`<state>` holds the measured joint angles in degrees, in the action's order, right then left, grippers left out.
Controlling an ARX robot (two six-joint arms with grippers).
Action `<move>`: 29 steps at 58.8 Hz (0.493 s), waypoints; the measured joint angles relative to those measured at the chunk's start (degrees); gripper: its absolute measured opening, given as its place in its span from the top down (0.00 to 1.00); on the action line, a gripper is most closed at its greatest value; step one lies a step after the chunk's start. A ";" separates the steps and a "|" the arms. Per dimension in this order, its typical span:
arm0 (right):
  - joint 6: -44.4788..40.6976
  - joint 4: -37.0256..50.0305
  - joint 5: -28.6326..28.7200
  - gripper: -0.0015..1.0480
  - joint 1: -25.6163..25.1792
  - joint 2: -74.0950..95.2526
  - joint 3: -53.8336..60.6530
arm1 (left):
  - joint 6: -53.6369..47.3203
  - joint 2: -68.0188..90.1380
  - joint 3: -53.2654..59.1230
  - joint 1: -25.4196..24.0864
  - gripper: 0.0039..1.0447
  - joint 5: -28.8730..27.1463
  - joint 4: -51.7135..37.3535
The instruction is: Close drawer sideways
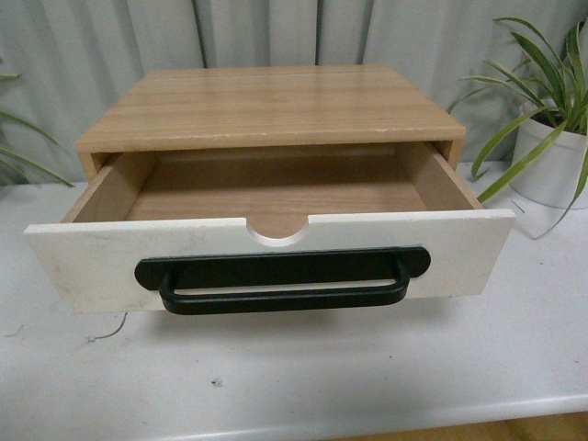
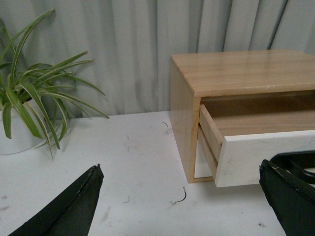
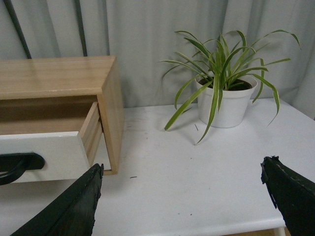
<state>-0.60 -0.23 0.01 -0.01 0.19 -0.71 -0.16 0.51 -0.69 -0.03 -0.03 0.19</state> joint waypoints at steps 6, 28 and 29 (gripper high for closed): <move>0.00 0.00 0.00 0.06 0.00 0.00 0.00 | 0.00 0.00 0.00 0.00 0.06 0.00 0.00; 9.51 -2.73 -3.61 0.06 6.95 14.80 -5.16 | -2.56 4.37 -0.37 3.28 0.06 14.34 -4.15; 9.51 -1.66 -2.86 0.06 7.54 16.55 -5.73 | -3.58 5.73 -0.37 3.78 0.06 15.56 -4.24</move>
<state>8.91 -1.89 -2.85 7.53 16.73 -6.44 -3.75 6.24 -1.06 3.75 15.53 -4.05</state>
